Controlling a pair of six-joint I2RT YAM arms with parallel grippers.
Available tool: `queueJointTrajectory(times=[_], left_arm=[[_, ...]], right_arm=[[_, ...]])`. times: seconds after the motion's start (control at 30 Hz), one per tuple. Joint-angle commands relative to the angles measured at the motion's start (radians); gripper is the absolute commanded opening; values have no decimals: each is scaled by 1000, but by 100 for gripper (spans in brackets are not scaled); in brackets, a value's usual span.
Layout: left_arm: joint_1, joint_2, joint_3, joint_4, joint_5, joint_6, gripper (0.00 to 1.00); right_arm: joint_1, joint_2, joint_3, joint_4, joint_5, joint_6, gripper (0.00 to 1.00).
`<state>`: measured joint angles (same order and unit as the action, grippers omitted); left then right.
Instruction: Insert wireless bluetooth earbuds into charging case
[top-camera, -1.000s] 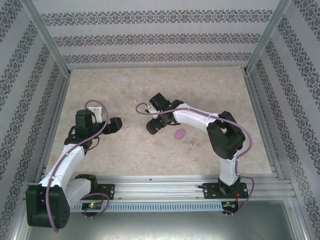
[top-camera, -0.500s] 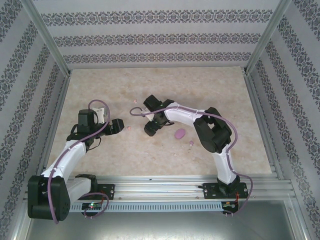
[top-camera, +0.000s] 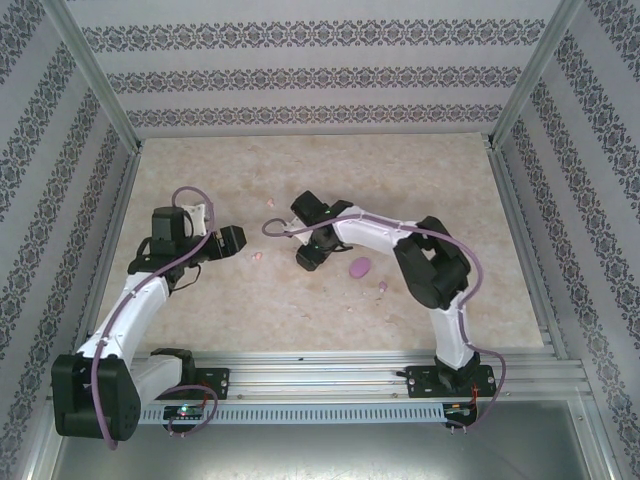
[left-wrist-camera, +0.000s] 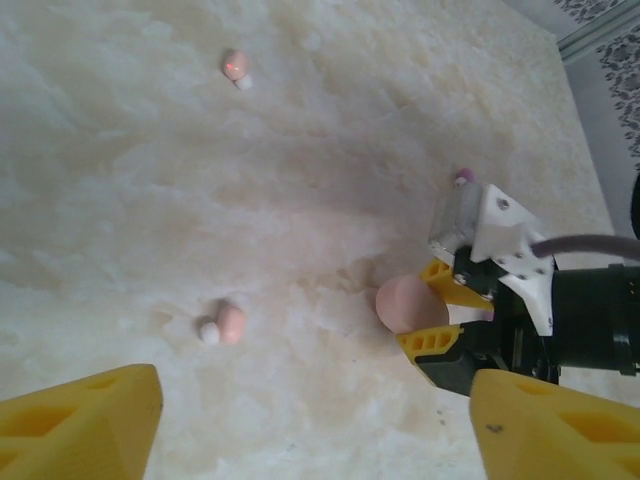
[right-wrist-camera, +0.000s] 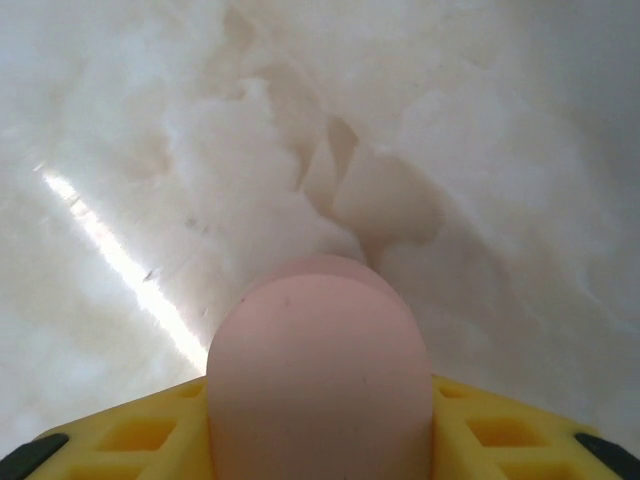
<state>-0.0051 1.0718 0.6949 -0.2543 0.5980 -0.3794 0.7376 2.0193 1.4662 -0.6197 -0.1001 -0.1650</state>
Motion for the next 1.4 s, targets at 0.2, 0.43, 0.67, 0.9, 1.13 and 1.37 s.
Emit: queueJointTrajectory(times=[0.2, 0.43, 0.67, 0.9, 1.13, 1.37], left_arm=[[-111, 4, 147, -167, 154, -186, 71], [-309, 16, 96, 53, 231, -394, 69], [-354, 60, 124, 95, 244, -434, 64], [-371, 106, 135, 208, 270, -496, 64], [-388, 142, 150, 233, 281, -510, 60], [-394, 167, 159, 290, 308, -554, 43]], right_arm=[[4, -363, -118, 86, -155, -22, 43], [5, -517, -222, 170, -255, 2, 42], [8, -537, -224, 135, -274, 7, 39], [18, -574, -244, 157, -296, 25, 38], [21, -571, -228, 130, -310, 15, 36], [21, -569, -228, 138, -316, 16, 36]])
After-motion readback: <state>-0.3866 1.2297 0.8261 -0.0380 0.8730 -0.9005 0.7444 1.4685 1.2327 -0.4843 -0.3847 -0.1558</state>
